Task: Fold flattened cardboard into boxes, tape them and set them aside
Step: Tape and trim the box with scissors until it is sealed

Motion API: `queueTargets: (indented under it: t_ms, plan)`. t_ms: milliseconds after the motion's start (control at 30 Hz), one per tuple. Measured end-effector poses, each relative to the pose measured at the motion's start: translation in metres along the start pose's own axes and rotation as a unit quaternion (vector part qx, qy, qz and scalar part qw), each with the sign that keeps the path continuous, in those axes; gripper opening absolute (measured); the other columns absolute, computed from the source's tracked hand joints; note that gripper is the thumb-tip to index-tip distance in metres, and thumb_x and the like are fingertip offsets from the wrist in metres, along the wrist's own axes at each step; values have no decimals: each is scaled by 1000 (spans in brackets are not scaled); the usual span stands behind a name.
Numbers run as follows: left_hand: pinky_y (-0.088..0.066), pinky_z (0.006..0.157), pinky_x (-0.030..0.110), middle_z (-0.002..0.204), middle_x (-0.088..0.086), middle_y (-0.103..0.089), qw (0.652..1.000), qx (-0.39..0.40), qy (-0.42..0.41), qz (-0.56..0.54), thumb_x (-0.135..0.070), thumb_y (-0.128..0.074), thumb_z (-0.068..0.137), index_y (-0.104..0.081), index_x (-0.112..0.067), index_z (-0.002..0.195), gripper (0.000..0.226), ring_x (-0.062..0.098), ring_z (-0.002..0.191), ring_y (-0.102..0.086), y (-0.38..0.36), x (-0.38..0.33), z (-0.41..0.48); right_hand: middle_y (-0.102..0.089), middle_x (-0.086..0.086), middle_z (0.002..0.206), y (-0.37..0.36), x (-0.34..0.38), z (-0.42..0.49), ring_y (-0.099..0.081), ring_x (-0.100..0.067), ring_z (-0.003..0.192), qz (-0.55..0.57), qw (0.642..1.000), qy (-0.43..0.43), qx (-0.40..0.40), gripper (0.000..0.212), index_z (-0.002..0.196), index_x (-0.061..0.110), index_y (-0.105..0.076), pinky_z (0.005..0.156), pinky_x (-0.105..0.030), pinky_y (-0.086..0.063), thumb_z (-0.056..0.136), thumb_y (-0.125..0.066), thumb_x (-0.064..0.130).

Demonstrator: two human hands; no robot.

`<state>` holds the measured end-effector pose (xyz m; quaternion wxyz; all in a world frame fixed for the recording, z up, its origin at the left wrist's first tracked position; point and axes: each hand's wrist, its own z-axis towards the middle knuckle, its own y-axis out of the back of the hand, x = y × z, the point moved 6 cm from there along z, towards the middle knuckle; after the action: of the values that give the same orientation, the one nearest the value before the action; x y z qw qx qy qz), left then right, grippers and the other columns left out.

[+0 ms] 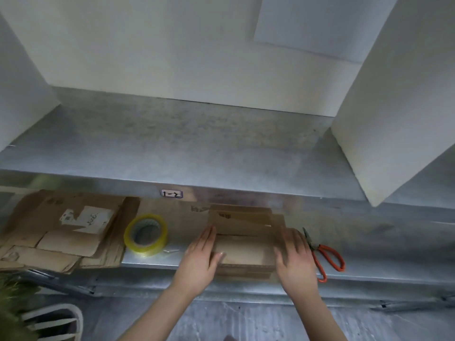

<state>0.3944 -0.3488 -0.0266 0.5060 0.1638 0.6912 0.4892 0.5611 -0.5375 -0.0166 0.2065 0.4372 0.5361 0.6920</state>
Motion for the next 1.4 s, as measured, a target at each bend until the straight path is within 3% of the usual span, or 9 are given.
queueTargets:
  t_ms: [167,300,500,800,900,967,1067,1200,1400]
  plan:
    - [-7,109,9,154,-22,0,969,19,85,-232,-37,-40,100,-5,-33,151,62,-3,142,-6,-22,2,-2,-23,0,160,-16,-15,10,-21,-19,147,152,981,-13,123,57,152,27,-26,110,-27,-27,99,-48,28]
    - [-9,119,23,153,-29,-3,935,18,110,-336,-31,-44,100,-13,-42,146,56,-6,142,-6,-30,4,-2,-21,8,160,-15,-22,15,-24,-15,145,197,970,-14,143,57,150,38,-26,107,-23,-26,98,-51,35]
    - [-32,98,13,151,-29,2,994,13,51,-92,-47,-35,99,-29,-47,141,42,-10,125,-25,-23,-4,0,-2,8,162,-16,-14,6,-47,-22,131,148,973,14,176,51,139,62,-25,102,-31,-41,94,-48,55]
    - [-25,112,27,154,0,-21,990,-15,74,-115,-37,-44,99,-54,-40,125,28,17,140,-27,-8,-9,15,-8,5,160,-11,-22,13,-40,-22,136,180,964,55,186,62,144,49,-24,104,-32,-40,91,-57,50]
    - [-34,105,28,141,3,-33,990,-27,91,-101,-39,-51,95,-60,-33,118,25,22,131,-41,-1,-7,12,-1,10,160,-11,-25,11,-22,-17,145,193,954,83,214,77,145,52,-21,111,-31,-33,80,-59,67]
    - [-38,101,31,137,1,-34,996,-8,81,-43,-45,-56,90,-55,-33,120,33,24,125,-44,12,1,20,2,12,160,-12,-28,9,-15,-16,147,178,954,98,221,89,144,59,-13,113,-32,-30,69,-56,79]
    - [-25,114,41,155,-7,-12,993,105,58,-8,-43,-66,85,-32,-35,140,65,24,143,-16,22,13,41,-4,8,160,-9,-30,8,-13,-20,148,145,969,78,183,95,141,63,-10,113,-35,-30,60,-53,87]
    - [-17,117,38,155,-20,9,964,256,43,-66,-59,-72,73,-19,-50,139,85,15,145,-2,18,15,49,-31,-14,147,1,-31,-12,-35,-34,135,117,990,-57,46,122,148,16,-26,104,-45,-43,51,-57,83]
    - [-17,114,30,154,-5,0,956,292,-13,16,-48,-85,61,-11,-44,146,113,20,143,-9,24,26,32,-53,-10,128,-20,-18,-57,-58,-25,114,316,912,-257,49,97,145,6,-24,93,-36,-51,72,-81,36]
